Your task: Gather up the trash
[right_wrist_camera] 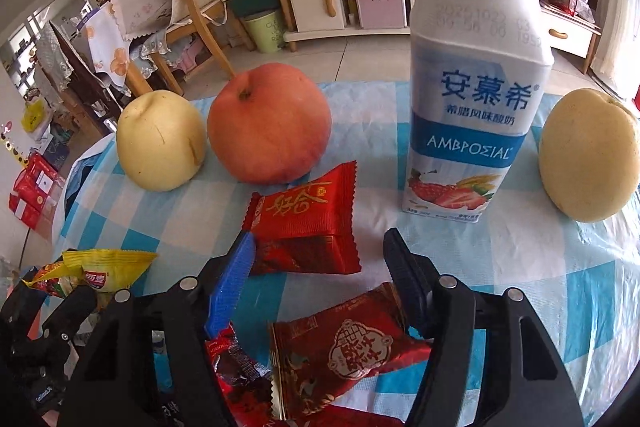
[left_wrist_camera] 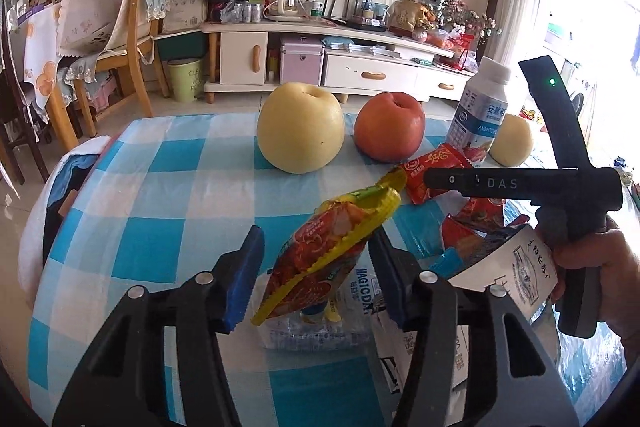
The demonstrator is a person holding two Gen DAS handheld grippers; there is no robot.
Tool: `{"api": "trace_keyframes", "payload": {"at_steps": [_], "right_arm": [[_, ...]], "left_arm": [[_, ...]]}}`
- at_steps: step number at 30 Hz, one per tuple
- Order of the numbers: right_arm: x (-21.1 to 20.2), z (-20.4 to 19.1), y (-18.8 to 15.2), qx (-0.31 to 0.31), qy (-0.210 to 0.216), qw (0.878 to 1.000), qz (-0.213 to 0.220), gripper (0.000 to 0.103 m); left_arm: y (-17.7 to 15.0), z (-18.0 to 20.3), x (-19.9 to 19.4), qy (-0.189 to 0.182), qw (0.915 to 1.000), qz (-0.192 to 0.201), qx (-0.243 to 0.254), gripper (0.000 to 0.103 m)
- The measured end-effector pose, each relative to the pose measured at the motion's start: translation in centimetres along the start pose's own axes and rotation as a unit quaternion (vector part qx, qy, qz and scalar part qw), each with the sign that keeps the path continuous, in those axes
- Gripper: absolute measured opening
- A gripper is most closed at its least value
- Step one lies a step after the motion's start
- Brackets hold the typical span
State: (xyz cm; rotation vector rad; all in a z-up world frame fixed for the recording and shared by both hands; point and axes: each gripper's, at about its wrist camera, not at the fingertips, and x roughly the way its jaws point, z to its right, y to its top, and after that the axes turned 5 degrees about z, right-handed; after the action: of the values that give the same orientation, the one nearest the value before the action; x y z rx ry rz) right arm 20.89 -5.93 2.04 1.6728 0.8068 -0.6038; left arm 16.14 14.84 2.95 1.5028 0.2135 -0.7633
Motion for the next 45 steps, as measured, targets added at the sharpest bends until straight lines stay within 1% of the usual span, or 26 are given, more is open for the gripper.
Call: {"api": "trace_keyframes", "payload": {"at_steps": [3,5,9,14,20,25,30,33,39,45], "right_arm": [[0.0,0.0,0.0,0.002,0.01,1.0,0.001,0.056],[-0.1,-0.1,-0.1,-0.003,0.019,1.0,0.005,0.04],[-0.5,-0.7,-0.3,-0.025,0.024,0.999,0.014,0.032],[-1.4,-1.2,-0.3,-0.045,0.037,0.998,0.023,0.011],[-2.7,-1.7,-0.8,-0.071,0.045,0.996,0.025,0.007],[-4.0,-2.7,-1.0,-0.098,0.047,0.994,0.025,0.006],[-6.7,-3.9,-1.5,-0.129,0.046,0.99,0.031,0.005],[-8.4,-4.1,-2.0,-0.142,0.041,0.989,0.031,0.003],[-12.3,-3.4,-3.8,-0.139,0.033,0.989,0.029,0.003],[-16.1,-2.5,-6.0,-0.12,0.026,0.992,0.025,0.003]], "left_arm": [[-0.1,0.2,0.0,-0.001,1.0,0.0,-0.002,0.043],[-0.1,0.3,0.0,-0.005,1.0,-0.004,-0.007,0.039],[-0.3,0.3,-0.2,-0.005,0.9998,-0.012,-0.012,0.036],[-0.7,0.2,-0.7,-0.012,0.9995,-0.02,-0.023,0.034],[-1.4,0.7,-1.7,-0.028,0.9986,-0.03,-0.033,0.032],[-2.3,1.5,-2.6,-0.051,0.9969,-0.037,-0.047,0.031],[-3.0,2.7,-4.0,-0.065,0.9962,-0.04,-0.043,0.031],[-3.5,3.3,-4.8,-0.072,0.9954,-0.041,-0.049,0.031],[-4.5,4.2,-6.7,-0.086,0.9935,-0.039,-0.063,0.031],[-6.7,5.5,-8.1,-0.101,0.9907,-0.053,-0.075,0.031]]}}
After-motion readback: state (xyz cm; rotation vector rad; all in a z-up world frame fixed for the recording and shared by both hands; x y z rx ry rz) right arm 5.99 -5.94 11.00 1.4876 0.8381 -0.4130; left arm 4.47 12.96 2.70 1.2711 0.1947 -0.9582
